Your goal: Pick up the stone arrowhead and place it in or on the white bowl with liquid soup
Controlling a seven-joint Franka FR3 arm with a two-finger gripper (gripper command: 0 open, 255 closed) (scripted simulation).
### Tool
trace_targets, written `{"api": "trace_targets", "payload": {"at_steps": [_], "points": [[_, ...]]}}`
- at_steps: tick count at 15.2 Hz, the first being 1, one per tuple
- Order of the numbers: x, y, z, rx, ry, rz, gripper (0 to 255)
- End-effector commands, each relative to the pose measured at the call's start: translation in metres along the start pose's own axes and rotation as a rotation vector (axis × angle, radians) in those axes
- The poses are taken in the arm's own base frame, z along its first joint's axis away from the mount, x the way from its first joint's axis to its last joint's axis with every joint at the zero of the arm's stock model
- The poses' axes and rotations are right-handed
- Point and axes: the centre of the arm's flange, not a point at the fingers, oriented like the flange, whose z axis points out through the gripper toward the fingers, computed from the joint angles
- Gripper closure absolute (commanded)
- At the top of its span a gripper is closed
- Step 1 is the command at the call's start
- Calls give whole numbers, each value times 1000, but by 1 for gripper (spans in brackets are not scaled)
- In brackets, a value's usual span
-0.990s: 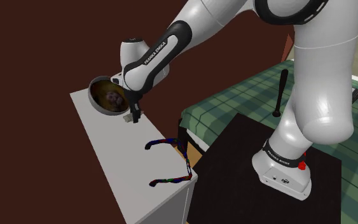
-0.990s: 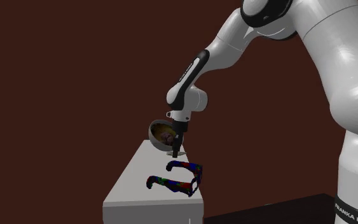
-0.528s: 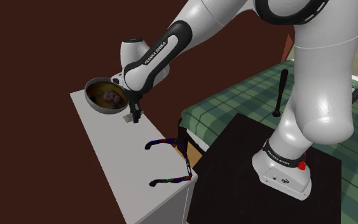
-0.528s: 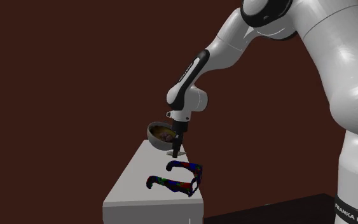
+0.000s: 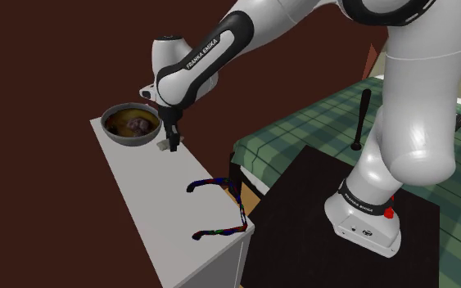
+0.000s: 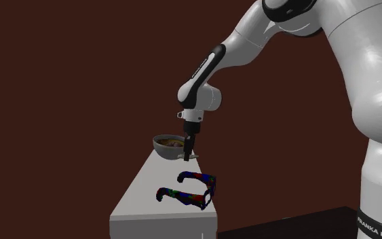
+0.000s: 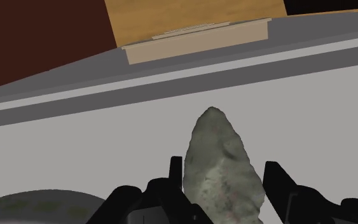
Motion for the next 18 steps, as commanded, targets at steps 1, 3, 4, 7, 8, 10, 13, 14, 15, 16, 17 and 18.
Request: {"api": "trace_targets", "payload": {"at_steps": [1, 3, 4, 7, 8, 10, 13, 14, 15, 16, 17, 18], "points": [[1, 1, -12, 0, 0, 0, 255], [3, 1, -22, 0, 0, 0, 255], [3, 1, -27, 0, 0, 0, 255], [5, 1, -43, 0, 0, 0, 255], [6, 1, -48, 0, 0, 0, 255], [7, 1, -59, 0, 0, 0, 255], [10, 1, -75, 0, 0, 0, 255], [10, 1, -80, 0, 0, 0, 255], [11, 1, -85, 0, 0, 0, 255], [12, 1, -90, 0, 0, 0, 255], [12, 1, -95, 0, 0, 0, 255], [13, 1, -101, 0, 0, 0, 255]]}}
